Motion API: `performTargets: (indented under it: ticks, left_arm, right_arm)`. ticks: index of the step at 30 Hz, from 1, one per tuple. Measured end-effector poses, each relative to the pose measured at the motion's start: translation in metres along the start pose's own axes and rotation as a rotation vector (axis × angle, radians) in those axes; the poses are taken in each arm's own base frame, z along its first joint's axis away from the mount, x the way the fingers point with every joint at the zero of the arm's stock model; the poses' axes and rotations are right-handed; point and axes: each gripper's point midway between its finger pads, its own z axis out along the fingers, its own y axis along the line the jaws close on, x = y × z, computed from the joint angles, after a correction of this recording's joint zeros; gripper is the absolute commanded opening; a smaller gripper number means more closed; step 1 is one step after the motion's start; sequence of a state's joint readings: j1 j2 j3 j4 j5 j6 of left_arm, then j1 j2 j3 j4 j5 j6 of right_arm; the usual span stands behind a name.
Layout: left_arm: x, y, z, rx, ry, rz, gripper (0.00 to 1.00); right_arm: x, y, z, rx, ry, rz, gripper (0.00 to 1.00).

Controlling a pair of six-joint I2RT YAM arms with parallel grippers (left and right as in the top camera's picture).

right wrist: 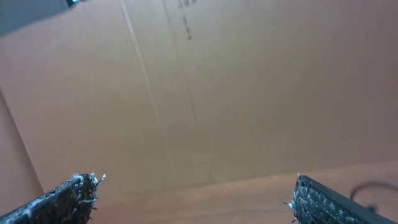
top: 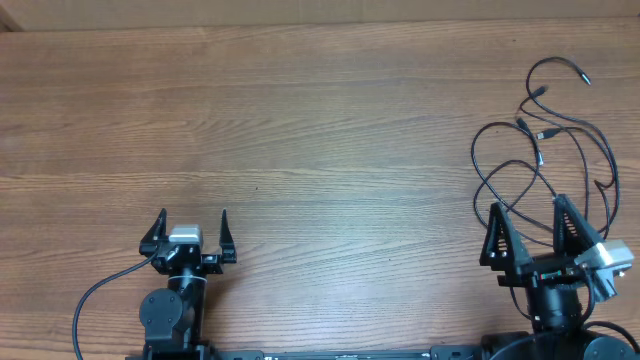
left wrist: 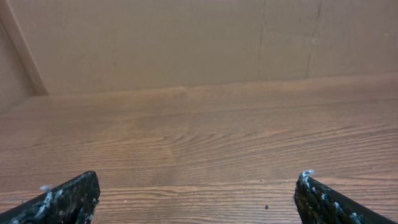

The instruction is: Untangle cables

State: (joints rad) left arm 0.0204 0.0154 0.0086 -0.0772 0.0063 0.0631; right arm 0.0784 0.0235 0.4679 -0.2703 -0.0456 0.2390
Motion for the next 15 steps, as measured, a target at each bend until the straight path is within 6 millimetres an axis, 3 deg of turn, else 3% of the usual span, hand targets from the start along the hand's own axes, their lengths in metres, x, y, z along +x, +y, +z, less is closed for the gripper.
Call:
performTargets:
  ticks: [7, 15]
  left_arm:
    - [0.0, 0.0, 0.0, 0.0, 0.0, 0.0, 1.0]
    - [0.0, 0.0, 0.0, 0.0, 0.0, 0.0, 1.0]
  right_arm:
    - [0.001, 0.0, 0.002, -0.01, -0.026, -0.002, 1.0]
    - [-0.072, 0.025, -0.013, -0.103, -0.35, -0.089, 1.0]
